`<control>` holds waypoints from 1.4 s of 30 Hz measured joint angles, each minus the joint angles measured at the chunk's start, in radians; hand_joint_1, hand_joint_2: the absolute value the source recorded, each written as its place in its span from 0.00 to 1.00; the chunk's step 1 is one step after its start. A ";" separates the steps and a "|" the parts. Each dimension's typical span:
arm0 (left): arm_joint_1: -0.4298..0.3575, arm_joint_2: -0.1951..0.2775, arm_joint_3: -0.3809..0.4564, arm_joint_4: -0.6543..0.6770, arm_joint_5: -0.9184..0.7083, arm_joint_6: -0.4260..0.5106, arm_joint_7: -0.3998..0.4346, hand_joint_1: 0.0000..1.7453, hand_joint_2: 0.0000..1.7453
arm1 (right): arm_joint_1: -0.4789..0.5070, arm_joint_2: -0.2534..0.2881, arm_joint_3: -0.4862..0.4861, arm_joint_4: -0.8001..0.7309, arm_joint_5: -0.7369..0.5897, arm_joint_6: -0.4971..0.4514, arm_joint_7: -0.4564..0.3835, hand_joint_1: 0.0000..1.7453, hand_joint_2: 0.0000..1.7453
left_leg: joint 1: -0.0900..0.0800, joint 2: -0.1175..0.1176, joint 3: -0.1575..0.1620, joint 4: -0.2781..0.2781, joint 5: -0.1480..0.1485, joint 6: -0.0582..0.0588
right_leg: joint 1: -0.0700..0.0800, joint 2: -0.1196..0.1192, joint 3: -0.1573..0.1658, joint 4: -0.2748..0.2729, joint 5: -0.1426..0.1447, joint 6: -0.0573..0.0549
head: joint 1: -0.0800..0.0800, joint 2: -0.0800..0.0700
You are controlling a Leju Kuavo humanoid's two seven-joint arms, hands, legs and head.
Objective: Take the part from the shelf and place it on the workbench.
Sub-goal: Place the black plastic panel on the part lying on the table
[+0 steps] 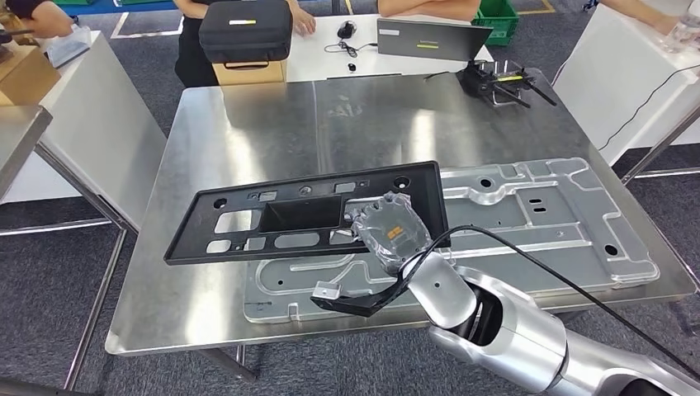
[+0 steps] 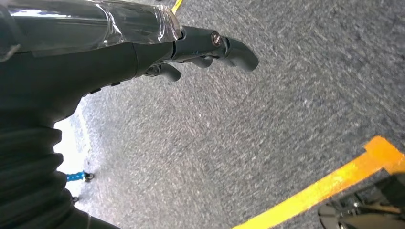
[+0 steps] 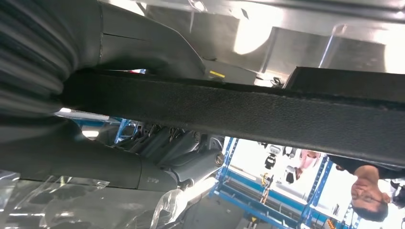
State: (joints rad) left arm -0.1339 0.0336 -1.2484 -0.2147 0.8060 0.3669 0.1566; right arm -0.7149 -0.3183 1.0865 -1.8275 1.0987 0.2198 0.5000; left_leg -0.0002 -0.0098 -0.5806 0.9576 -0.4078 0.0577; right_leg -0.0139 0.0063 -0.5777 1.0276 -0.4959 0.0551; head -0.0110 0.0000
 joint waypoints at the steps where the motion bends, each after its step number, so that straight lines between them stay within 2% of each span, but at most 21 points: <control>1: 0.001 0.002 0.001 0.000 0.002 0.001 -0.002 0.00 1.00 | 0.002 0.000 0.000 0.000 0.000 -0.001 0.001 1.00 1.00 | 0.001 0.000 0.004 -0.001 -0.002 0.005 | -0.001 -0.001 -0.030 0.060 -0.028 0.003 | 0.000 0.000; 3: 0.002 0.004 0.001 0.000 0.004 0.002 -0.002 0.00 1.00 | 0.006 -0.001 0.000 0.000 0.001 -0.002 0.002 1.00 1.00 | 0.001 0.000 0.011 -0.001 -0.008 0.011 | -0.001 -0.001 -0.107 0.198 -0.077 0.008 | 0.001 0.000; 5: 0.003 0.005 0.001 0.000 0.004 0.002 -0.002 0.00 1.00 | 0.011 -0.001 0.000 0.000 0.001 -0.003 0.002 1.00 1.00 | 0.001 -0.001 0.020 -0.001 -0.015 0.012 | -0.002 -0.001 -0.140 0.233 -0.060 0.010 | 0.001 0.000; 7: 0.003 0.005 0.001 0.000 0.004 0.002 -0.002 0.00 1.00 | 0.013 -0.002 -0.001 0.000 0.002 -0.003 0.002 1.00 1.00 | 0.002 -0.003 0.034 0.000 -0.026 0.006 | -0.004 -0.002 -0.097 0.121 0.021 0.010 | 0.001 0.000; 9: 0.001 0.006 0.002 0.000 0.005 0.002 -0.003 0.00 1.00 | 0.011 -0.002 -0.002 0.000 0.004 -0.006 0.002 1.00 1.00 | -0.002 -0.004 0.042 0.003 -0.037 -0.004 | -0.004 -0.002 -0.041 -0.006 0.074 0.007 | 0.001 0.000; 10: -0.001 0.007 0.002 0.000 0.006 0.003 -0.002 0.00 1.00 | 0.010 -0.002 -0.002 0.000 0.005 -0.008 0.002 1.00 1.00 | -0.005 -0.004 0.043 0.004 -0.041 -0.009 | -0.004 -0.002 -0.027 -0.039 0.081 0.004 | 0.001 0.000; 14: -0.001 0.010 0.002 0.000 0.006 0.003 -0.001 0.00 1.00 | 0.011 -0.003 -0.003 0.003 0.006 -0.015 0.002 1.00 1.00 | -0.003 -0.001 0.036 0.022 -0.059 -0.023 | -0.004 -0.001 -0.021 -0.051 0.074 -0.021 | 0.000 0.000; 16: 0.000 0.010 0.002 0.000 0.007 0.003 -0.001 0.00 1.00 | 0.011 -0.003 -0.003 0.005 0.006 -0.021 0.002 1.00 1.00 | 0.001 0.001 -0.012 0.119 -0.105 -0.035 | -0.005 -0.001 -0.018 -0.052 0.071 -0.031 | -0.001 0.000; 18: 0.002 0.011 0.002 0.000 0.007 0.004 -0.001 0.00 1.00 | 0.013 -0.003 -0.004 0.007 0.006 -0.026 0.002 1.00 1.00 | 0.004 0.002 -0.091 0.263 -0.155 -0.043 | -0.004 -0.002 -0.015 -0.052 0.066 -0.036 | -0.001 0.000; 20: 0.007 0.011 0.002 0.000 0.008 0.004 -0.001 0.00 1.00 | 0.018 -0.003 -0.004 0.009 0.005 -0.027 0.002 1.00 1.00 | 0.005 0.002 -0.133 0.315 -0.149 -0.041 | -0.002 -0.001 -0.009 -0.052 0.061 -0.036 | -0.002 0.000; 21: 0.009 0.011 0.002 0.000 0.008 0.004 -0.001 0.00 1.00 | 0.020 -0.003 -0.004 0.010 0.005 -0.028 0.002 1.00 1.00 | 0.004 0.002 -0.124 0.278 -0.117 -0.037 | 0.000 -0.001 -0.003 -0.052 0.057 -0.035 | -0.002 0.000; 23: 0.010 0.012 0.002 0.000 0.010 0.003 -0.001 0.00 1.00 | 0.022 -0.003 -0.004 0.011 0.005 -0.028 0.002 1.00 1.00 | -0.001 0.002 -0.067 0.134 -0.035 -0.021 | 0.001 0.000 0.011 -0.053 0.048 -0.032 | -0.001 0.000; 25: 0.010 0.013 0.002 0.000 0.010 0.002 -0.001 0.00 1.00 | 0.021 -0.003 -0.004 0.012 0.005 -0.029 0.002 1.00 1.00 | -0.009 0.002 -0.023 0.033 0.003 -0.008 | 0.003 -0.001 0.017 -0.054 0.042 -0.026 | -0.001 0.000; 28: 0.011 0.013 0.002 0.000 0.008 0.001 -0.002 0.00 1.00 | 0.023 -0.003 -0.005 0.012 0.005 -0.030 0.001 1.00 1.00 | -0.012 0.002 -0.013 0.012 -0.001 -0.002 | 0.002 -0.001 0.018 -0.057 0.037 -0.012 | -0.001 0.000; 30: 0.011 0.013 0.002 0.000 0.006 0.001 -0.003 0.00 1.00 | 0.022 -0.003 -0.008 0.012 0.005 -0.032 0.001 1.00 1.00 | -0.007 0.002 -0.001 0.002 0.000 0.006 | 0.002 -0.001 0.008 -0.025 0.014 -0.002 | 0.000 0.000; 33: 0.011 0.014 0.002 0.000 0.006 0.001 -0.004 0.00 1.00 | 0.024 -0.003 -0.010 0.013 0.005 -0.034 0.002 1.00 1.00 | -0.006 0.002 0.012 -0.003 -0.005 0.018 | 0.002 -0.001 -0.088 0.161 -0.063 0.006 | 0.001 0.000; 34: 0.011 0.014 0.002 0.000 0.006 0.001 -0.004 0.00 1.00 | 0.027 -0.003 -0.009 0.014 0.005 -0.035 0.002 1.00 1.00 | -0.006 0.002 0.015 -0.003 -0.007 0.020 | 0.002 -0.001 -0.121 0.214 -0.075 0.008 | 0.001 0.000; 36: 0.012 0.014 0.002 0.000 0.003 -0.003 -0.009 0.00 1.00 | 0.031 -0.003 -0.009 0.015 0.004 -0.035 0.001 1.00 1.00 | -0.006 0.001 0.022 -0.003 -0.012 0.019 | 0.002 -0.002 -0.136 0.212 -0.040 0.009 | 0.002 0.000; 39: 0.012 0.014 0.002 0.000 -0.003 -0.014 -0.034 0.00 1.00 | 0.032 -0.004 -0.011 0.016 0.004 -0.036 0.002 1.00 1.00 | -0.009 -0.002 0.035 0.000 -0.024 0.010 | 0.003 -0.003 -0.049 0.008 0.068 0.001 | 0.002 0.000; 40: 0.011 0.014 0.002 0.000 -0.005 -0.017 -0.044 0.00 1.00 | 0.033 -0.004 -0.013 0.015 0.005 -0.038 0.002 0.75 0.75 | -0.011 -0.002 0.036 0.001 -0.027 0.006 | 0.003 -0.003 -0.028 -0.038 0.083 -0.003 | 0.002 0.000; 42: 0.009 0.014 0.002 0.000 -0.008 -0.023 -0.059 0.00 1.00 | 0.036 -0.005 -0.016 0.015 0.006 -0.042 0.003 0.25 0.25 | -0.017 -0.001 0.035 0.003 -0.032 0.006 | 0.006 -0.002 -0.018 -0.062 0.085 -0.007 | 0.001 0.000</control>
State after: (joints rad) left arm -0.1245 0.0476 -1.2463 -0.2148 0.7979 0.3441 0.0974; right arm -0.6792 -0.3231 1.0700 -1.8123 1.1043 0.1781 0.5026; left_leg -0.0167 -0.0107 -0.5461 0.9608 -0.4401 0.0639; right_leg -0.0084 0.0044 -0.5954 0.9652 -0.4105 0.0481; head -0.0103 0.0000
